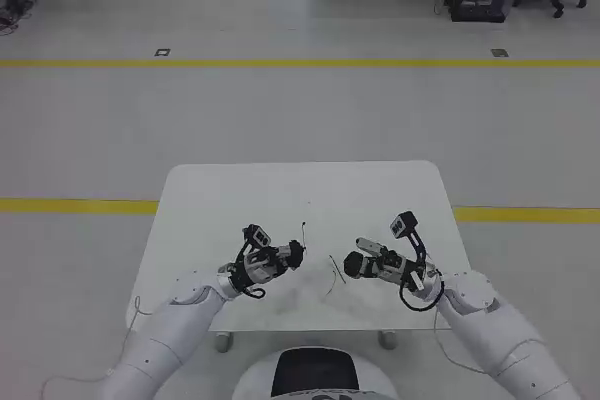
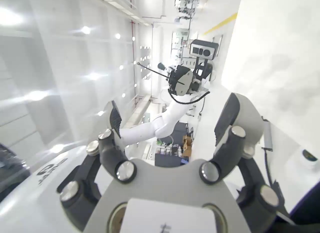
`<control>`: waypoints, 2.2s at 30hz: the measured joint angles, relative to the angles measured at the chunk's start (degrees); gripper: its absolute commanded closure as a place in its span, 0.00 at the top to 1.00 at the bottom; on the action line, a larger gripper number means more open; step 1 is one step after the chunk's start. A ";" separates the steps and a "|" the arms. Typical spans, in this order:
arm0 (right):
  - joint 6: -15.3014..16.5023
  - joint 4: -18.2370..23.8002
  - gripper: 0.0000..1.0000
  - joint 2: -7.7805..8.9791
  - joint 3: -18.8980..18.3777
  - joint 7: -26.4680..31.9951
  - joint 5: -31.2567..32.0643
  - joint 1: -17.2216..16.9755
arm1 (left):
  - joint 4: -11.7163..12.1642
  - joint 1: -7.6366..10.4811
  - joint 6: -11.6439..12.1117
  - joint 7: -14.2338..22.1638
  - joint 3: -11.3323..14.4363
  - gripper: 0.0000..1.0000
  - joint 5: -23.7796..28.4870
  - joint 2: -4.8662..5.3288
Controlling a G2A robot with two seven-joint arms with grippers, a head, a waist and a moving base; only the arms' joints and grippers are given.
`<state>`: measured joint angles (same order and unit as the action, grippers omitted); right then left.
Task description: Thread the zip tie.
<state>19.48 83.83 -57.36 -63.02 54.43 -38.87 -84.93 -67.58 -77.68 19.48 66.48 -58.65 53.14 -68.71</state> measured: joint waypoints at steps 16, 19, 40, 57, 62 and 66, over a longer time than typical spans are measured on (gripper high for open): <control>0.00 -6.66 1.00 -3.05 0.10 13.33 -6.72 2.52 | 1.73 0.97 -0.02 0.95 1.43 0.00 -0.67 -1.22; -0.51 -6.81 1.00 -3.22 0.42 11.70 -6.47 2.36 | 0.26 0.17 -0.19 1.22 2.12 0.00 0.75 -1.41; -0.50 -12.98 1.00 -5.76 4.48 15.46 -17.09 4.92 | 2.08 0.92 0.00 5.96 3.62 0.00 5.05 -4.92; -0.12 -11.47 1.00 -6.53 4.94 12.72 -16.17 4.21 | -0.85 -0.71 -0.12 0.90 3.40 0.00 5.20 -6.17; -0.29 -10.38 1.00 -6.80 4.58 11.58 -17.05 3.58 | -0.44 -1.13 -0.04 -2.44 3.60 0.00 4.86 -6.19; -0.51 -10.98 1.00 -7.03 4.30 12.11 -18.07 3.61 | 1.34 -0.89 0.01 -2.82 3.70 0.00 5.27 -6.33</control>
<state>18.97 72.85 -64.39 -58.71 66.54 -56.93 -81.31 -66.24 -78.57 19.49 63.67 -54.95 58.41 -75.04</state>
